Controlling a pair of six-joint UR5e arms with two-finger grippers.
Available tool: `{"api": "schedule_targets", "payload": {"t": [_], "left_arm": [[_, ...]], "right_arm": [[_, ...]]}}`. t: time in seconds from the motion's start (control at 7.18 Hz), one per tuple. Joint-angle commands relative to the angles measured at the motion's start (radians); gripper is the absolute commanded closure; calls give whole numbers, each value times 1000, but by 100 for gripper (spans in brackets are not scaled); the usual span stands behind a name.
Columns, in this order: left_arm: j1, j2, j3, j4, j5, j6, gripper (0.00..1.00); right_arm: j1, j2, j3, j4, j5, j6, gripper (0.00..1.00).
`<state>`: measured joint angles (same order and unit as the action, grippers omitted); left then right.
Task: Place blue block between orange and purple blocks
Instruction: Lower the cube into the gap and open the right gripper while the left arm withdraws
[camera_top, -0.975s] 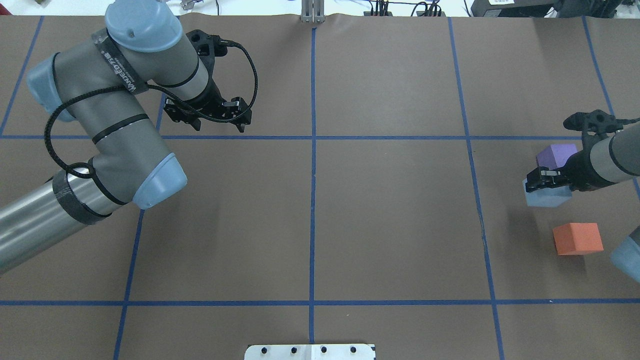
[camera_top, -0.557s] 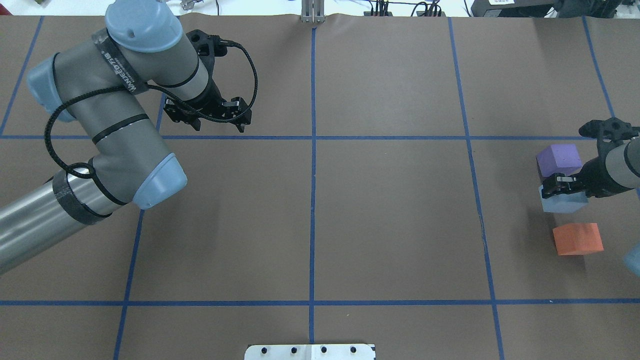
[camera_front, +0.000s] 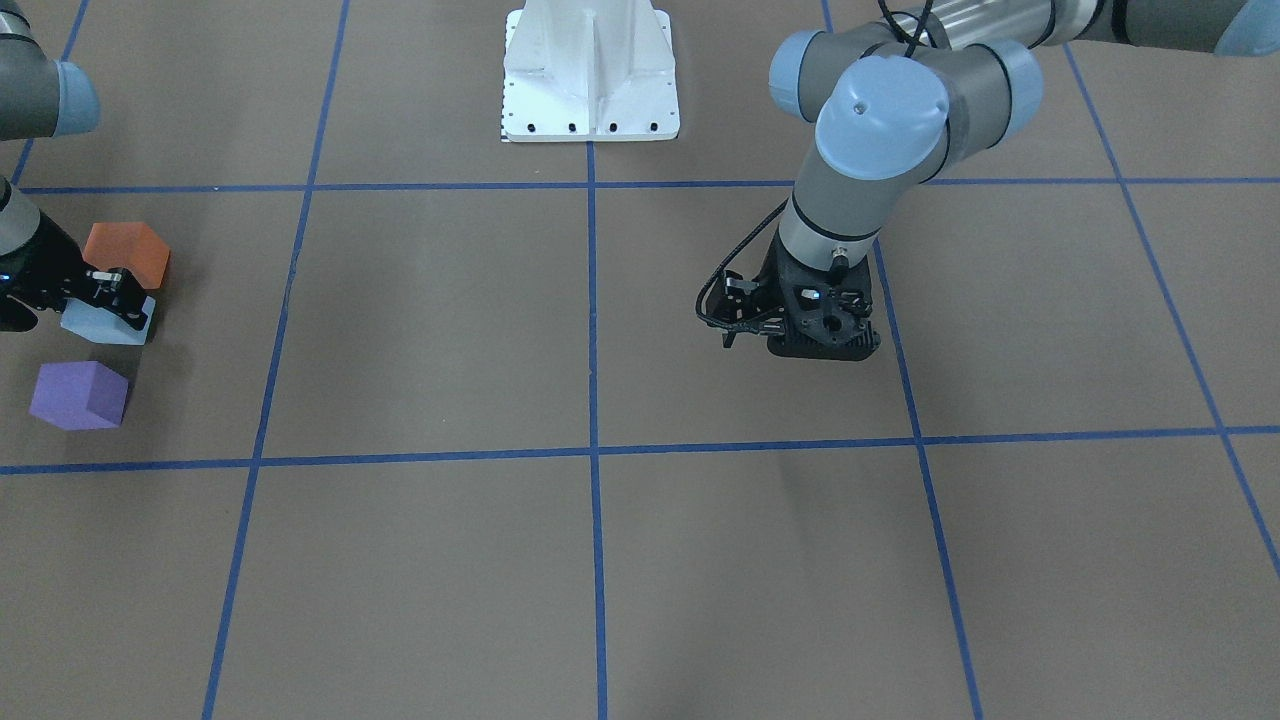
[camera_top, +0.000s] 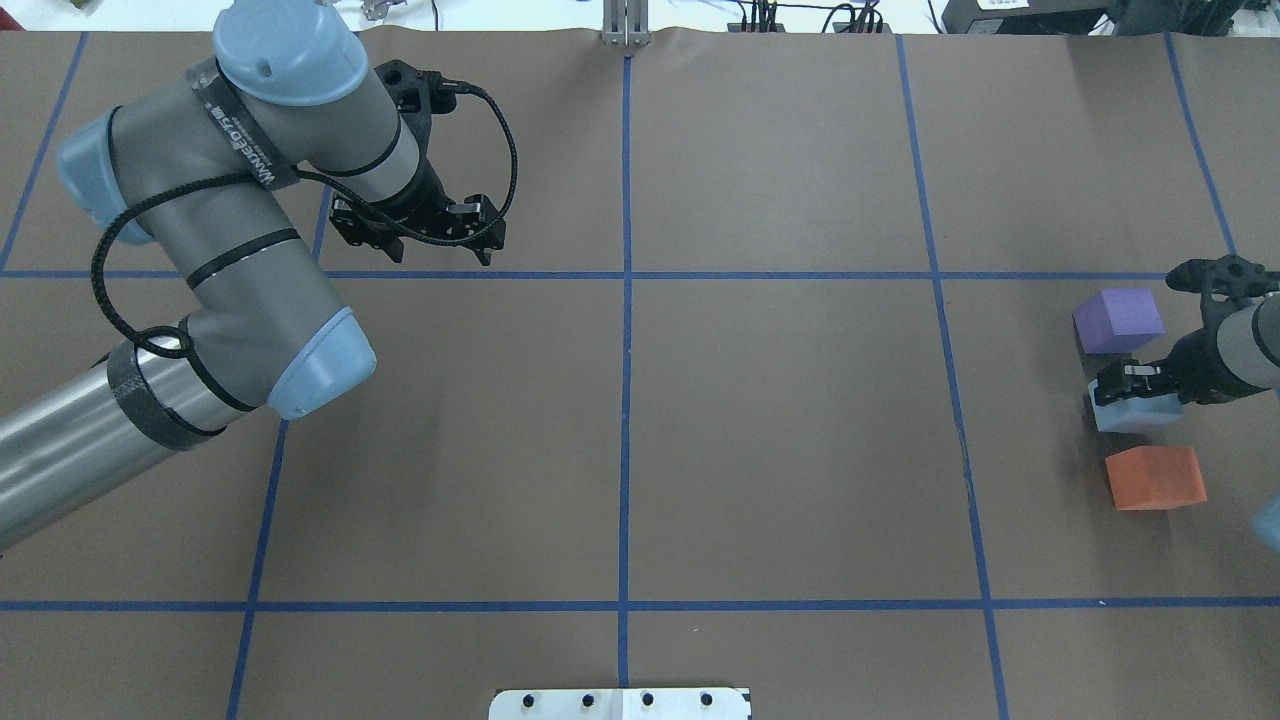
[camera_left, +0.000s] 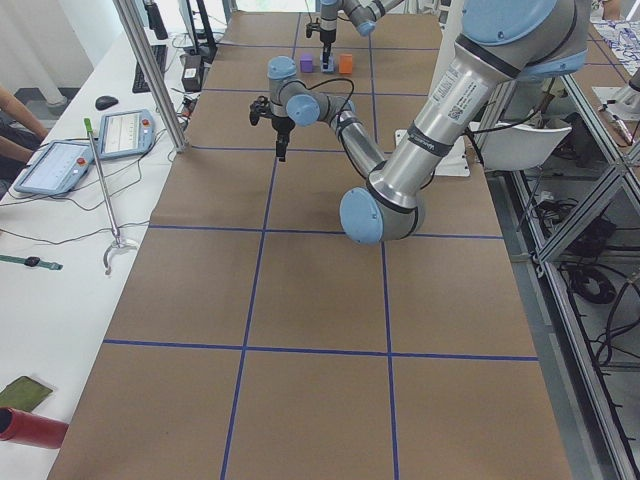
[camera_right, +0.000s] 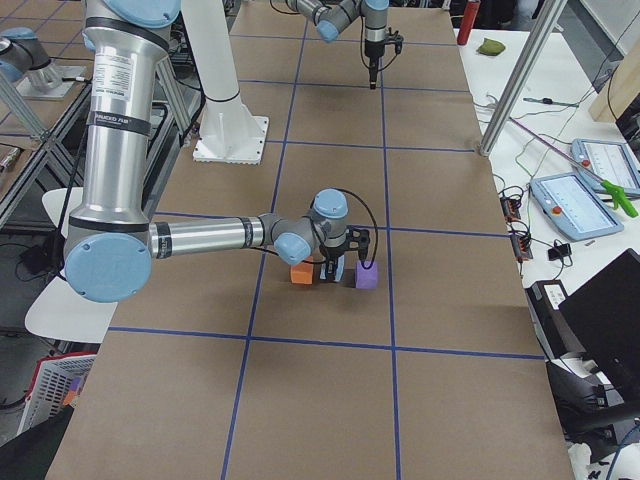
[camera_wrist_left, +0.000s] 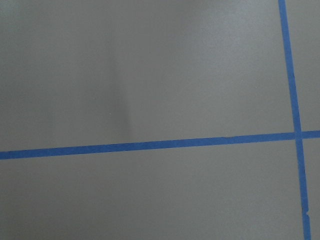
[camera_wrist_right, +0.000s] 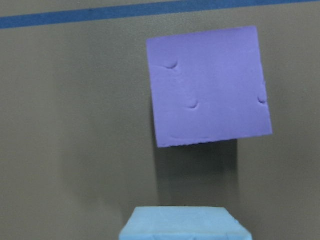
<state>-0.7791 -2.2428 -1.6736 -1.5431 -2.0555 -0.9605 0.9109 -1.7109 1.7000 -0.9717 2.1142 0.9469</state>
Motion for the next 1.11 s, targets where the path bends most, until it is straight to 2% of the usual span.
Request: {"api": "schedule_targets", "payload": {"t": [0.0, 0.28, 0.42, 0.56, 0.98], "left_arm": [[3, -4, -2, 0, 0, -18, 0], [3, -8, -3, 0, 0, -23, 0], [3, -8, -3, 0, 0, -23, 0], [3, -8, -3, 0, 0, -23, 0], [3, -6, -8, 1, 0, -21, 0]], "right_arm": [[0, 0, -16, 5, -2, 0, 100], [0, -1, -16, 5, -3, -3, 100], [0, -4, -17, 7, -3, -6, 69], [0, -4, -16, 7, -7, -3, 1], [28, -1, 4, 8, 0, -13, 0]]}}
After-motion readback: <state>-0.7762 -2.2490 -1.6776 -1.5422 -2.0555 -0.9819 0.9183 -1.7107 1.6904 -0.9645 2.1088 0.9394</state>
